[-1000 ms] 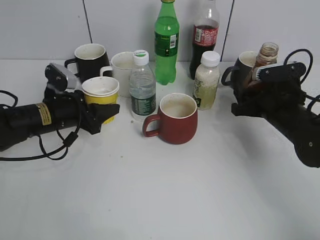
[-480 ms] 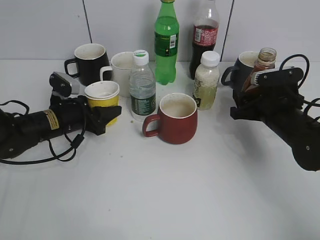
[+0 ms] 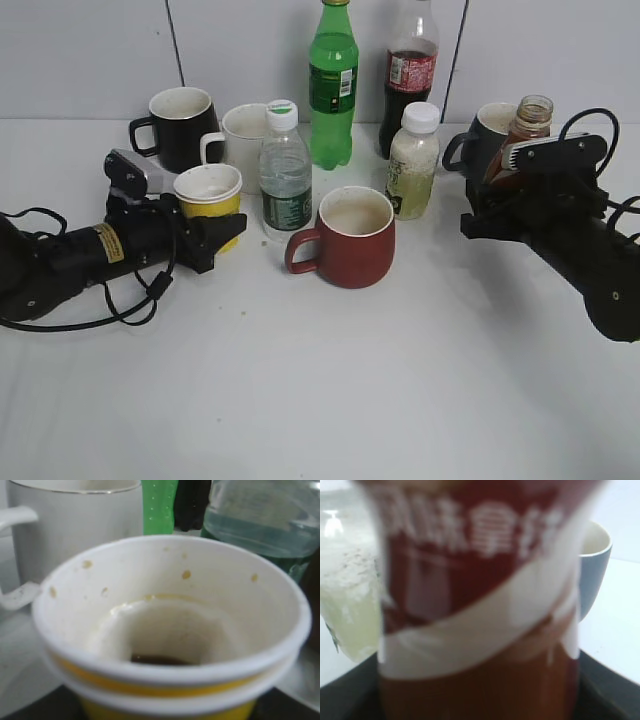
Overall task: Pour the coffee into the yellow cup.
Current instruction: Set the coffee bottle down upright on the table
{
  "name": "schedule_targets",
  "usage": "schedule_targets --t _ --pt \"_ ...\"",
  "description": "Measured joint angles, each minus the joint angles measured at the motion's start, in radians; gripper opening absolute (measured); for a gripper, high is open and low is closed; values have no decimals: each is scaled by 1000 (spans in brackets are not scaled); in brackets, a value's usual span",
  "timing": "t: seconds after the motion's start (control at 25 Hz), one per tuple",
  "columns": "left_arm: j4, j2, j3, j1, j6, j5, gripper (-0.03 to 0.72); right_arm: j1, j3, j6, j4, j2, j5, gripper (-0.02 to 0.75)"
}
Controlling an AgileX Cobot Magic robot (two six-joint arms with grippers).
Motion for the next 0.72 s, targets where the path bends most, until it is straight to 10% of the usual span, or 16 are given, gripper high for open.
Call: schedule_targets --t 0.72 --pt "43 -22 52 0 1 28 530 0 0 0 0 43 -14 503"
